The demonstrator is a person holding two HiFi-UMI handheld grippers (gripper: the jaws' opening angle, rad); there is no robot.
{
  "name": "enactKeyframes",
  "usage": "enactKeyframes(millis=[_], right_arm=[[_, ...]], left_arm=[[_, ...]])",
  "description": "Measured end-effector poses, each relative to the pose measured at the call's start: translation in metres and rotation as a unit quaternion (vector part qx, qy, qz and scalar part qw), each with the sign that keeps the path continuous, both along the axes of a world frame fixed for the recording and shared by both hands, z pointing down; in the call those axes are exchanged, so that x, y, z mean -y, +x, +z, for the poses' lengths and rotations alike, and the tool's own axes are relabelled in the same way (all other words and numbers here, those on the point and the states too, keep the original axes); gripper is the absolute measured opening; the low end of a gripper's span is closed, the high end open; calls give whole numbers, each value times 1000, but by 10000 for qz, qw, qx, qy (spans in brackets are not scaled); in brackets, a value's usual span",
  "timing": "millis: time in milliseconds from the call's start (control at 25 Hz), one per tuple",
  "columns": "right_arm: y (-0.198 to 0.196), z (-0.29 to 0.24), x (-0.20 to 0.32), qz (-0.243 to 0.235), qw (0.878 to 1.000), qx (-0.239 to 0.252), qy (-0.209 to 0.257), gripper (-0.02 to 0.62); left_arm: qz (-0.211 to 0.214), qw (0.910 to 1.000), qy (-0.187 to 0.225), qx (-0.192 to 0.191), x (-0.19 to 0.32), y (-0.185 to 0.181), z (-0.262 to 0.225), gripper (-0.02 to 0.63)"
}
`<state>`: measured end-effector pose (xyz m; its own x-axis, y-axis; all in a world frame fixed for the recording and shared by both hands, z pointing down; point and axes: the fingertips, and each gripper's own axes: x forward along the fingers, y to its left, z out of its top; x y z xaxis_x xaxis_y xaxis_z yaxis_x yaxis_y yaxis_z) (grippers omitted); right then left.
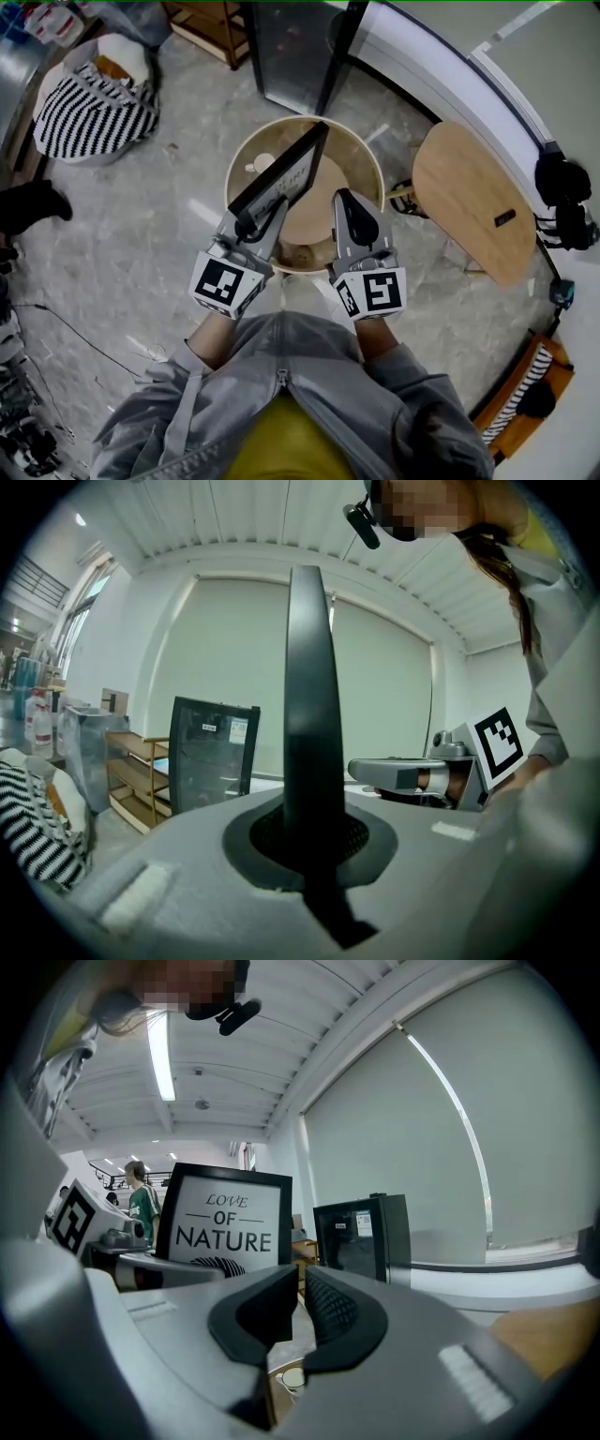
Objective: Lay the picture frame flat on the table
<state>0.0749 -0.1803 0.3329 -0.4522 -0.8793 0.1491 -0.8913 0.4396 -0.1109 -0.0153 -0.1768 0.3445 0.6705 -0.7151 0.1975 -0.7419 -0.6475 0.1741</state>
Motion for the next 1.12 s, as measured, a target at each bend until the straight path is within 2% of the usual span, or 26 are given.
enactKeyframes(millis=[280, 480, 880, 1120], right_arm=[[-7, 47, 21, -38, 9997, -59, -244, 55], [-4, 89, 37, -102, 9991, -174, -364, 80], [-2, 176, 33, -475, 9955, -77, -812, 109], [-6, 221, 17, -640, 9910, 71, -1170, 110]], left_arm=[[369, 9985, -406, -58, 20, 0, 50, 11], [657, 9963, -528, -183, 33, 8, 91, 11], [1200, 9877, -961, -276, 19, 18, 177, 11], [1671, 9787, -1116, -417, 0, 28, 214, 11]])
